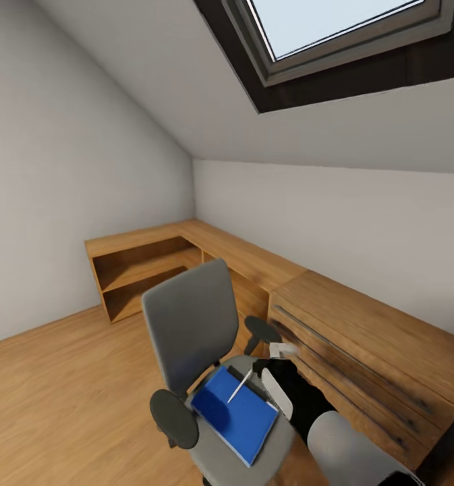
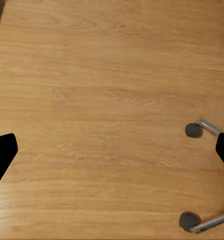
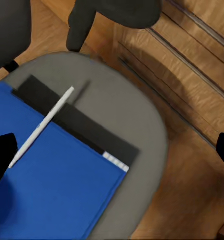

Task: In the bedroom, organize the workspace by keeping the computer under the desk, ensuring the monitor is on the desk, placing the keyboard on the desk next to the monitor, placing the mouse on the desk next to the keyboard, moving the folder from the swivel chair onto the desk next to the mouse, stacking the notebook on top of the folder with the pen on top of the notebook, and positioning the swivel chair next to the desk.

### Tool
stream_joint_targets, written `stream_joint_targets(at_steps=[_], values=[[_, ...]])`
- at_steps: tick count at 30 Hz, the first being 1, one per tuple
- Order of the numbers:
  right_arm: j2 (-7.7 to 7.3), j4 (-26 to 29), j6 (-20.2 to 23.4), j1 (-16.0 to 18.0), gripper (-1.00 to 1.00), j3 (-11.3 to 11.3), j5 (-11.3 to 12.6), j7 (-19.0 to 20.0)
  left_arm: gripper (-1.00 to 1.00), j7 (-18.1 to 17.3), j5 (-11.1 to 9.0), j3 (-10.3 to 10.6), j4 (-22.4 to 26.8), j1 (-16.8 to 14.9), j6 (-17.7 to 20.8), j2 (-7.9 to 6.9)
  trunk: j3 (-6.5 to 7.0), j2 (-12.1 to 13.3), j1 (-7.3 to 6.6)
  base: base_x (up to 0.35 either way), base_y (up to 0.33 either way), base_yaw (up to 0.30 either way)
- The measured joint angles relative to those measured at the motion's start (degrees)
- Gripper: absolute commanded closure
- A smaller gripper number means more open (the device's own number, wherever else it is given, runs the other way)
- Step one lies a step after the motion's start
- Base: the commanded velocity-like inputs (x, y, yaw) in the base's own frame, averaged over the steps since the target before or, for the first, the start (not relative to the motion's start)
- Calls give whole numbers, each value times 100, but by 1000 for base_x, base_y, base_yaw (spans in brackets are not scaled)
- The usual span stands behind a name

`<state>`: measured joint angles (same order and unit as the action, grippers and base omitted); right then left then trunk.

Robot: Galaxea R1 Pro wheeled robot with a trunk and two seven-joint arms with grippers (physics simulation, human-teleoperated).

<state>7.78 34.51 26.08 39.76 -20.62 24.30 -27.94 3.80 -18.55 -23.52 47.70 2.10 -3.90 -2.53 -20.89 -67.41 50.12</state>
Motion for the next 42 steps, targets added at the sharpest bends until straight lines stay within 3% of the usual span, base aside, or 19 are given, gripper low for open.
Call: stream_joint_targets(at_steps=[3,7,11,22,39,42], values=[[-4,-121,200,119,-100,164,515,5,-100,-27,1,-23,4,2,6,0,0,0,1,196,0,0],[-13,-335,40,139,-100,312,909,8,-100,-28,1,-21,38,0,5,0,0,0,3,81,0,0],[-16,-444,-99,146,-100,361,1080,6,-100,-26,6,-23,194,3,7,9,0,1,3,26,0,0],[-2,-501,-169,134,-100,369,1167,7,-100,-25,12,-60,331,6,13,10,0,1,1,36,21,137],[-8,-505,-183,132,-100,367,1135,35,-100,-25,9,-60,382,6,19,14,-44,1,3,167,196,201],[-16,-505,-188,132,-100,368,1124,36,-100,-26,4,-60,838,11,59,55,-45,1,3,8,17,10]])
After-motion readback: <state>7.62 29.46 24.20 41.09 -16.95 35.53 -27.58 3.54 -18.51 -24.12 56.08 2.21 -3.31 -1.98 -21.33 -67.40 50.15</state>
